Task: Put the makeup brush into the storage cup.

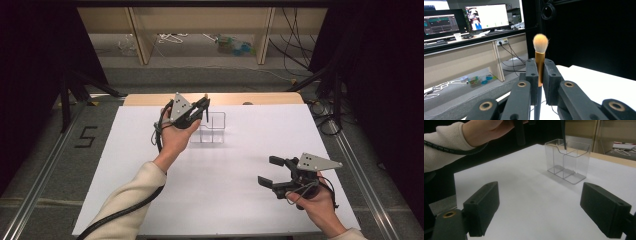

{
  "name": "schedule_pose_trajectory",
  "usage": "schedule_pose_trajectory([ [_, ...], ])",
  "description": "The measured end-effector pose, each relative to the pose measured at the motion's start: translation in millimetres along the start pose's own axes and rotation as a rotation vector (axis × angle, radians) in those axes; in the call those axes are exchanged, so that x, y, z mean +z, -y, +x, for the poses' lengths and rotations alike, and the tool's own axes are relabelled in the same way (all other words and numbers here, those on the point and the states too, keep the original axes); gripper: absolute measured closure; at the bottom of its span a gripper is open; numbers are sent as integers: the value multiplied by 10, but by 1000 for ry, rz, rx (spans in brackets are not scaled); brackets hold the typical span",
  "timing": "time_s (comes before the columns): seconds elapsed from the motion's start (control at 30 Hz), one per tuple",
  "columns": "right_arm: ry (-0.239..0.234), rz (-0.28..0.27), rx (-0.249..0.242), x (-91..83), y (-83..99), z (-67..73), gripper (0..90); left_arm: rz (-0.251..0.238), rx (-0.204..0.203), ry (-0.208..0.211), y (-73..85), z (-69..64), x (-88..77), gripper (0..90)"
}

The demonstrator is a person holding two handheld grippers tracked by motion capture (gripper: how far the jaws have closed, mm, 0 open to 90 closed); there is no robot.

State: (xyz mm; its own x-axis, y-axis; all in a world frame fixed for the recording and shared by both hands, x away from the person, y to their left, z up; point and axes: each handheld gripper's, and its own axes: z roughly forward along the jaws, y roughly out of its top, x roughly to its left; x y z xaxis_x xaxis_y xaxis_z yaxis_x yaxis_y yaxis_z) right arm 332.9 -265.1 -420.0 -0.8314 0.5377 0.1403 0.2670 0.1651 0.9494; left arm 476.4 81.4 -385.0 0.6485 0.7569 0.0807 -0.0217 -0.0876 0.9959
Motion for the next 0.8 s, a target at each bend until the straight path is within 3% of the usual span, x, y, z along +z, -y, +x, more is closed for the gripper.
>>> schedule_pose_trajectory([
  [0.4,-1,1,1,1,0,0,163,7,-1,-1,27,-9,14,833],
  [0.47,-7,17,26,-6,0,16,164,10,2,-2,32,-3,14,833],
  [0.5,-1,0,-2,1,0,0,163,10,1,-2,35,0,15,833],
  [0.8,-1,1,-2,2,0,0,163,17,-4,-6,58,3,28,833],
])
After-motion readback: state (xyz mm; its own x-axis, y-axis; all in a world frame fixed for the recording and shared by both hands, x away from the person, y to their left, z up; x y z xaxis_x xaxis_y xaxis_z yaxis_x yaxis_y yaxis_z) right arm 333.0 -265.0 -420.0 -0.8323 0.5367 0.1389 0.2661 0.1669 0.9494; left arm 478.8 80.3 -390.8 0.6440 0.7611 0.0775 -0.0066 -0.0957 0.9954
